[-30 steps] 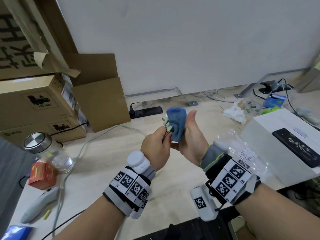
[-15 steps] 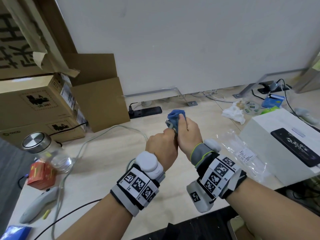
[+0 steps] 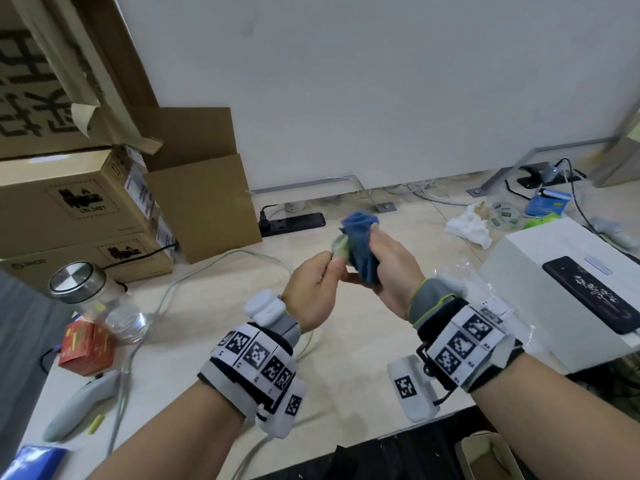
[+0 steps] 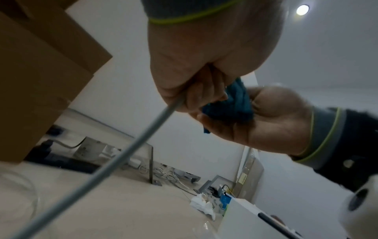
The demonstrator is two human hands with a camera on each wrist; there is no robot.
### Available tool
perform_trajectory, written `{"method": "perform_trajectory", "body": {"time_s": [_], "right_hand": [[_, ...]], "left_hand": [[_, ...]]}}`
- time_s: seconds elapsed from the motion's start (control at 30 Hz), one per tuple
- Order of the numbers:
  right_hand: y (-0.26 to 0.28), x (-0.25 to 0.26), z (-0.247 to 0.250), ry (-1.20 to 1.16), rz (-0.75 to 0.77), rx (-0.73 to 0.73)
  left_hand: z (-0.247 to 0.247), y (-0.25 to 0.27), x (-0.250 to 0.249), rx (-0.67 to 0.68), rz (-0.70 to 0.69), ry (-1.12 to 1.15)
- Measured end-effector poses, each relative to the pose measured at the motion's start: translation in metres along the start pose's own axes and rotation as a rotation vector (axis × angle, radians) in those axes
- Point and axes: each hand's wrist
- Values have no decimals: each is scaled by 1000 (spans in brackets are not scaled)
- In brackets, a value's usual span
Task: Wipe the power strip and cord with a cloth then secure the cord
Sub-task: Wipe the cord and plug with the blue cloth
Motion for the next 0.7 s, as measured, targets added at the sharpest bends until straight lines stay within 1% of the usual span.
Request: {"method": "perform_trajectory", "body": {"time_s": [0.07, 0.1, 0.13, 0.2, 0.3, 0.4, 0.5, 0.57, 0.63, 0.67, 0.7], "right_hand": [[6, -9, -3, 358, 224, 78], [7, -13, -4, 455, 319, 89], [10, -15, -5, 485, 378, 64], [11, -13, -6, 486, 419, -1], [7, -11, -4, 522, 355, -47], [2, -11, -4, 447, 254, -70], [1, -7, -6, 280, 28, -112], [3, -1, -4, 128, -118, -124], [6, 5, -1, -52, -194, -64], [8, 7, 0, -88, -198, -14], [8, 5, -1, -73, -172, 31]], "left_hand": [[-2, 3, -6, 30, 1, 64], [-4, 4, -7, 32, -19, 54], [-5, 5, -8, 37, -50, 34], [-6, 6, -8, 50, -89, 19], [-6, 7, -4, 52, -131, -6], [-6, 8, 0, 39, -158, -33], [-6, 9, -2, 58, -172, -26], [-5, 10, -3, 78, -166, -2], [-5, 8, 0, 79, -120, 62], [-6, 5, 2, 72, -89, 89], [-6, 3, 3, 69, -56, 109]]}}
Point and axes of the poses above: each hand's wrist, its own y-axis away from the middle knuckle, its own z-axis out of the back of the hand, x = y × z, and after that the axes turned 5 degrees about z, right-handed
